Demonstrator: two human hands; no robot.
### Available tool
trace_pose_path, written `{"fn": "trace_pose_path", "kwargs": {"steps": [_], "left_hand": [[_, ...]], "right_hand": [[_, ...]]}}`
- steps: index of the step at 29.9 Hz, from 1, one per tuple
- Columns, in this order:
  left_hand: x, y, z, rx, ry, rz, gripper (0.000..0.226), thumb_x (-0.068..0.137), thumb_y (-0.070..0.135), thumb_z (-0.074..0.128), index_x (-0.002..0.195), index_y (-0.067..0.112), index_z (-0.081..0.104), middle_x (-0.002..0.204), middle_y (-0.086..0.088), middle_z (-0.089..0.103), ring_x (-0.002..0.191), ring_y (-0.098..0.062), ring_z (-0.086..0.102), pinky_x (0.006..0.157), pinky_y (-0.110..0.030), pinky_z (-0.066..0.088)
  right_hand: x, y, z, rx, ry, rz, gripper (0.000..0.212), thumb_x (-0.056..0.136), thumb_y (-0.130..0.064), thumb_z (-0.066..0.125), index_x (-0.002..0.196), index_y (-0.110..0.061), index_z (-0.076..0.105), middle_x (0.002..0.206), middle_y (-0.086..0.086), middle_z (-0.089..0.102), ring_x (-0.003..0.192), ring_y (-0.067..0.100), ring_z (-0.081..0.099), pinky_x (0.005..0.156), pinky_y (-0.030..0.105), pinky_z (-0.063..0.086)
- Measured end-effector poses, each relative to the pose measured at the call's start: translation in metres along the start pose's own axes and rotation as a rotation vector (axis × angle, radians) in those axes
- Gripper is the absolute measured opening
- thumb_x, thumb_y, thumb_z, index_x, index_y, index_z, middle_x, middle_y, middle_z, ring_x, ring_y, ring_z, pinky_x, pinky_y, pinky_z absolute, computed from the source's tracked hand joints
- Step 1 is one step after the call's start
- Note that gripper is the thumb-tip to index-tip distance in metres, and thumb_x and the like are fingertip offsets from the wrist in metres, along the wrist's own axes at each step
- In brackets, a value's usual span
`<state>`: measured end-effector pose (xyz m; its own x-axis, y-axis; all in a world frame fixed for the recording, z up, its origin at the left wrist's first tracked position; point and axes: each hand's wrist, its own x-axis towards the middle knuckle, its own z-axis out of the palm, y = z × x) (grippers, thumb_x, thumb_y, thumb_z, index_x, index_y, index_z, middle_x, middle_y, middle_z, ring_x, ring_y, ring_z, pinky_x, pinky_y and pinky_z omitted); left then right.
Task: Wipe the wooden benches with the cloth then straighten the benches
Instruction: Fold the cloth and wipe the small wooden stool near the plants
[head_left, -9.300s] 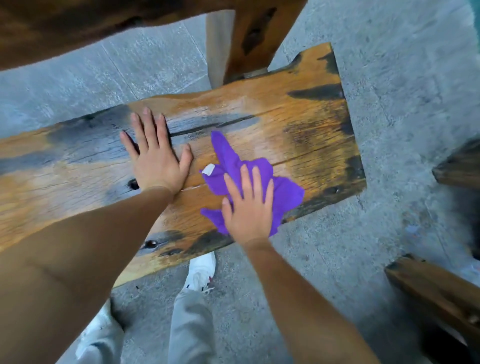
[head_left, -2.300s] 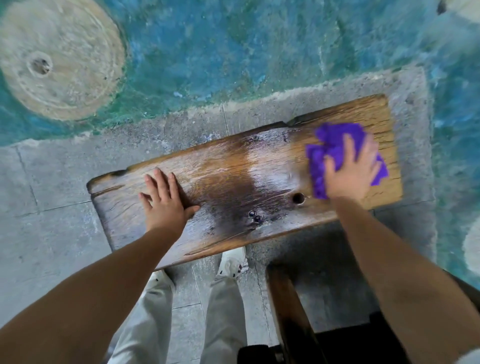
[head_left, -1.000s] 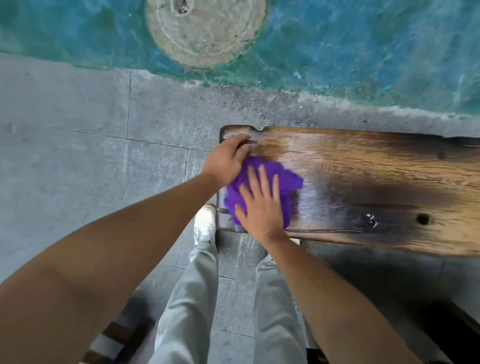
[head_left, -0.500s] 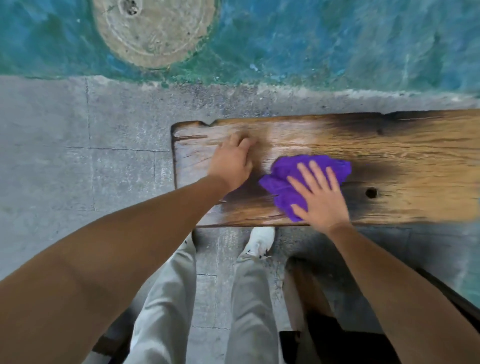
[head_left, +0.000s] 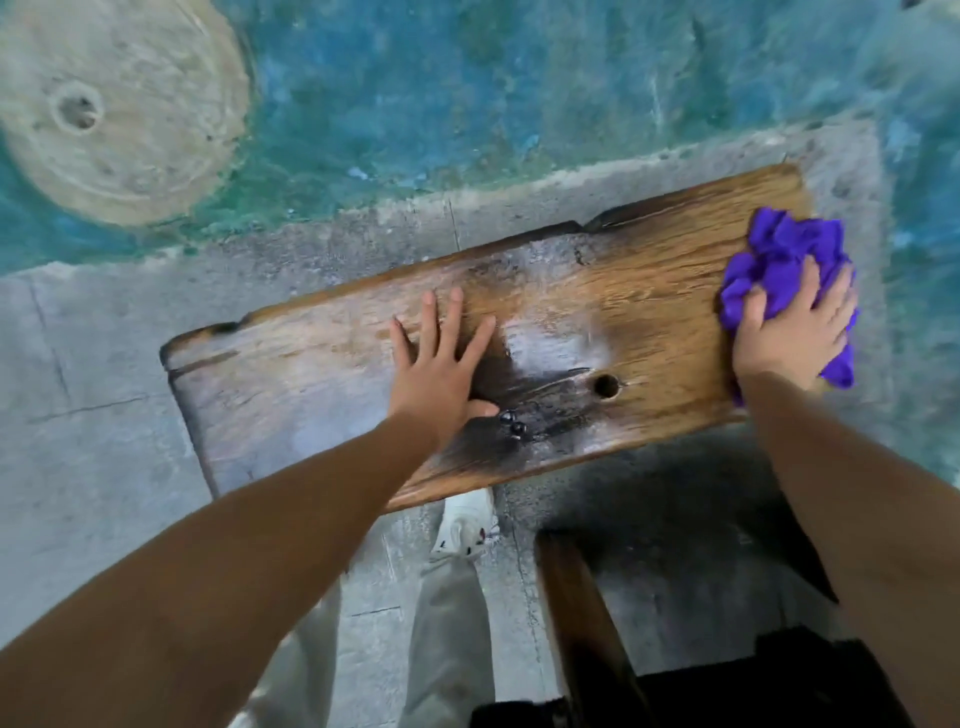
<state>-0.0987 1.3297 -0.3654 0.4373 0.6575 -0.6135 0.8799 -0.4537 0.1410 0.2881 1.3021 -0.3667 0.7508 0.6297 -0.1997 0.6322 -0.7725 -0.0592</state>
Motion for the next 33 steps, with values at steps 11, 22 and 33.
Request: {"fn": "trace_pose_path", "kwargs": {"steps": [11, 22, 33], "left_hand": [[0.016, -0.007, -0.009, 0.078, -0.065, 0.007, 0.109, 0.085, 0.081, 0.039, 0.159, 0.027, -0.019, 0.161, -0.019, -0.036, 0.148, -0.048, -0.031, 0.116, -0.077, -0.001], [0.023, -0.009, -0.048, -0.182, -0.217, 0.032, 0.085, 0.094, 0.054, 0.058, 0.162, 0.033, 0.011, 0.17, 0.001, -0.019, 0.157, -0.031, -0.017, 0.124, -0.064, 0.006], [-0.113, -0.068, -0.071, -0.455, -0.157, -0.286, 0.054, 0.101, 0.041, 0.054, 0.152, 0.028, 0.043, 0.162, -0.009, 0.034, 0.143, -0.033, 0.042, 0.113, -0.049, 0.042]], "right_hand": [[-0.061, -0.164, 0.056, -0.106, -0.103, -0.644, 0.072, 0.095, -0.055, 0.042, 0.159, -0.025, 0.037, 0.172, 0.011, 0.022, 0.16, 0.036, 0.014, 0.124, 0.067, 0.012], [-0.104, -0.018, 0.041, -0.249, -0.189, -0.687, 0.061, 0.08, -0.052, 0.074, 0.134, -0.029, 0.056, 0.14, 0.013, 0.05, 0.119, 0.038, 0.046, 0.091, 0.05, 0.045], [-0.137, -0.08, -0.048, -0.018, -0.471, -0.253, 0.049, 0.085, -0.048, 0.069, 0.129, -0.029, 0.06, 0.1, 0.008, 0.069, 0.094, 0.035, 0.067, 0.072, 0.031, 0.047]]}}
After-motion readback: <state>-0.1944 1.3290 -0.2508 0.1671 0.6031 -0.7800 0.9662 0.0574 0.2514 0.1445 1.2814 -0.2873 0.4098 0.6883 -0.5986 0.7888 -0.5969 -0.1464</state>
